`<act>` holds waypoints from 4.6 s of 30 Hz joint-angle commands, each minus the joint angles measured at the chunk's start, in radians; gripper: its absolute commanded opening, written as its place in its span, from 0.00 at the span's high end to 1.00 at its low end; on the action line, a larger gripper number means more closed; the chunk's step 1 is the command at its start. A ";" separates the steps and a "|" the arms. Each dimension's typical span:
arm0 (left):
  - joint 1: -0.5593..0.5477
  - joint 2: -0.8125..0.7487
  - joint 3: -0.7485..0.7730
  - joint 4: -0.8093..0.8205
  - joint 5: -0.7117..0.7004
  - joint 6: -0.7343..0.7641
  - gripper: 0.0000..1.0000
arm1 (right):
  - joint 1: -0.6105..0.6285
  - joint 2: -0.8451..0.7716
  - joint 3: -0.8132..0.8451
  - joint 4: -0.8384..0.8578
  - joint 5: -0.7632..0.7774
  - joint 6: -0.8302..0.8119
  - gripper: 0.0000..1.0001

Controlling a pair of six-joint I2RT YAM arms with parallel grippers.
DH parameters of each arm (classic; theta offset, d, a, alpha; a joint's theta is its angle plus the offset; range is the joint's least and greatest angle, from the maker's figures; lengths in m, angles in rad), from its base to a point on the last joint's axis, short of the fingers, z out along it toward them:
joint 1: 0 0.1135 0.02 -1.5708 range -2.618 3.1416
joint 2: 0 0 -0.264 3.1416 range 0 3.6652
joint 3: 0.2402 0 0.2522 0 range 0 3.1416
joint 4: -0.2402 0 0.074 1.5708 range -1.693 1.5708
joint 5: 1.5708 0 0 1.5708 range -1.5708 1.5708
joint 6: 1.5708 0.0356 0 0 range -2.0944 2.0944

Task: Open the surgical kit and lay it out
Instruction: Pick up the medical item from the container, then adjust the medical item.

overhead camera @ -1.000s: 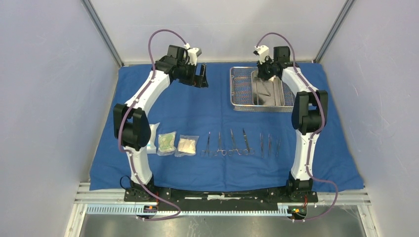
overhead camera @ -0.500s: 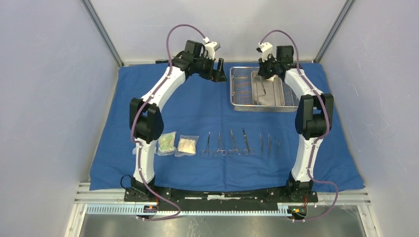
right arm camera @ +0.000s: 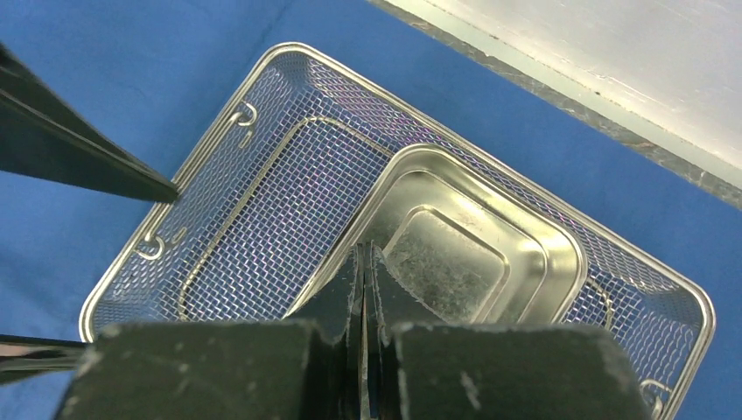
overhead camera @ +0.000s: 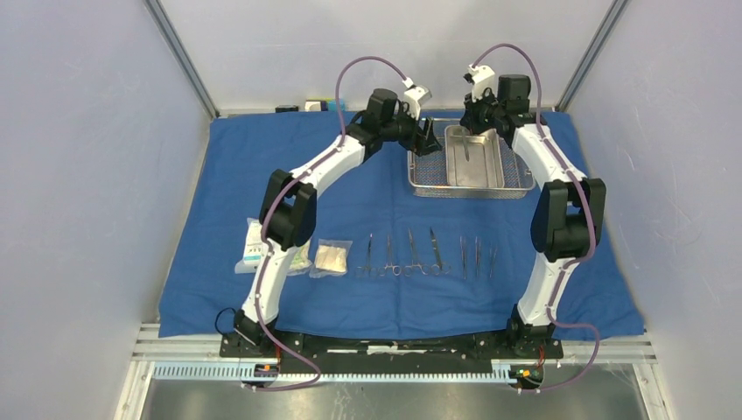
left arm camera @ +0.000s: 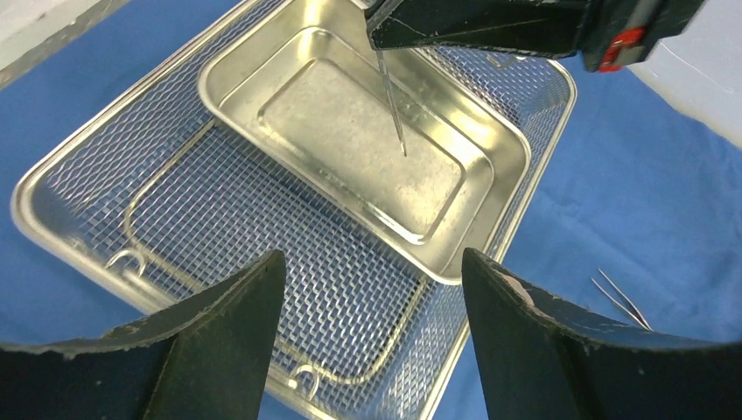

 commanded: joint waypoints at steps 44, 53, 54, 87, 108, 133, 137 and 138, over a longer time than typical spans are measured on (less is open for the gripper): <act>-0.096 0.231 0.219 0.396 -0.095 -0.252 0.61 | -0.012 -0.139 -0.026 0.047 -0.079 0.294 1.00; -0.105 0.239 0.236 0.390 -0.097 -0.285 0.90 | -0.012 -0.139 -0.040 0.047 -0.065 0.286 1.00; -0.105 0.238 0.238 0.390 -0.101 -0.294 0.96 | -0.012 -0.142 -0.044 0.048 -0.062 0.283 1.00; -0.060 -0.067 0.001 0.262 -0.090 -0.638 0.98 | 0.028 -0.464 -0.423 -0.029 -0.174 -0.004 0.40; -0.153 -0.159 -0.161 0.264 -0.104 -0.680 0.98 | 0.045 -0.559 -0.584 0.031 -0.089 0.054 0.37; -0.183 -0.149 -0.159 0.274 -0.107 -0.707 0.98 | 0.045 -0.551 -0.600 0.081 -0.057 0.121 0.63; -0.183 -0.146 -0.153 0.277 -0.111 -0.704 0.98 | 0.045 -0.559 -0.612 0.088 -0.035 0.125 0.69; -0.182 -0.145 -0.152 0.277 -0.111 -0.702 0.98 | 0.044 -0.562 -0.614 0.088 -0.027 0.124 0.70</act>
